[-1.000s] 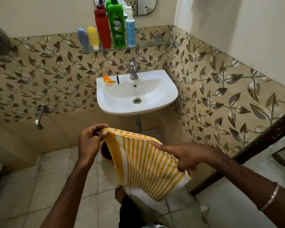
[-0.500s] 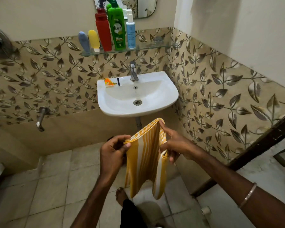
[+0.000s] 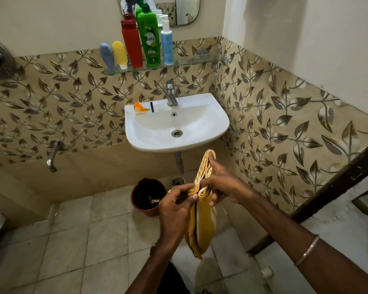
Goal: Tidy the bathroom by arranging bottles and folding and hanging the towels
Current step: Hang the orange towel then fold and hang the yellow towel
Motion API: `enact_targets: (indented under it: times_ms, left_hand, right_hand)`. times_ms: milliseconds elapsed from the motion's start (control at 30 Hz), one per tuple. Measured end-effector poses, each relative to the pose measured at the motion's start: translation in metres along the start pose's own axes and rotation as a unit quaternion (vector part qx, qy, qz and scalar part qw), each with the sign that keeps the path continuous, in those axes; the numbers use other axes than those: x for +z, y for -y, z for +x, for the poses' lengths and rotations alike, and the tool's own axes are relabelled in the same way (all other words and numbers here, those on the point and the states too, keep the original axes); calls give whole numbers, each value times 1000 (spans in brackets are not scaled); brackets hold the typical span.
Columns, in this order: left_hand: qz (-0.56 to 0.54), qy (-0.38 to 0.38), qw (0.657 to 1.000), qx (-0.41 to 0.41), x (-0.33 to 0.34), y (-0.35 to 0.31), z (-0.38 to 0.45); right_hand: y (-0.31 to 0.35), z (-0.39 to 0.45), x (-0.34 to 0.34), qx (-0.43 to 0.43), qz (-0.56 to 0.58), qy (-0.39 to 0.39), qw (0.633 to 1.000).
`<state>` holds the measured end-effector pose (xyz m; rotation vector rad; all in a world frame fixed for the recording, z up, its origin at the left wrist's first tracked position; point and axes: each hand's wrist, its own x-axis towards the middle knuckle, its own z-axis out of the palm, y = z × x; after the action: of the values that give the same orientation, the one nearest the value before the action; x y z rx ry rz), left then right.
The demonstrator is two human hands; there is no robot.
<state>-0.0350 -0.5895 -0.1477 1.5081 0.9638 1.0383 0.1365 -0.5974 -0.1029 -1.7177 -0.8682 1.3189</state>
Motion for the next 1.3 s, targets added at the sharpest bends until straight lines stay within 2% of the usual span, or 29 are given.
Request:
enact_targets:
  times_ms: [300,500,567,633,667,800,867,967,1033,1067,1100,1133,1200,1267,1300]
  left_hand:
    - [26,32,998,45,10,-7,0]
    - [20,18,997,77,8,-18,12]
    - [8,19,998,58,3,-21,16]
    - [-11,32,998,51,-3,-25,20]
    - [-20,43,998,51,-6,-26,23]
    - [-44,70,995,49,-22,-36,34]
    - [-51,55,996,53,-30,-39,40]
    - [-75,27,996,35,-44,-42,48]
    - [-14,9,998,52,-50,-45,54]
    - [65,-9,994,89,-52,-47,57]
    - [166,-27,975,143,-53,-50,61]
    - [265,-37,941,205,-52,-54,65]
    - [403,0,869,287,-38,-64,69]
    - [474,84,828,287,-18,-74,70]
    - [484,115,824,271,-10,-77,72]
  right_hand:
    - [7,-9,2,19,4,-22,1000]
    - [11,-18,-20,6,51,18,999]
    - [6,-15,-31,-46,-36,-74,996]
    - [0,-7,-43,-118,-135,-184,966]
    - [-2,-5,-49,-139,-148,-184,962]
    - [1,-1,-67,-172,-80,-50,981]
    - [5,-2,-67,-209,-113,-47,970]
    - [12,-7,-56,-243,-78,-47,966]
    - [18,-10,-45,-263,-63,-37,962]
    - [20,-11,-40,-270,-67,-27,960]
    - [22,-12,-34,-277,-79,-18,957]
    - [25,-12,-29,-283,-91,-10,955]
    - [29,-11,-18,-294,-103,-6,950]
    - [35,-9,-11,-307,-90,-27,947]
    - [38,-9,-10,-309,-75,-45,947]
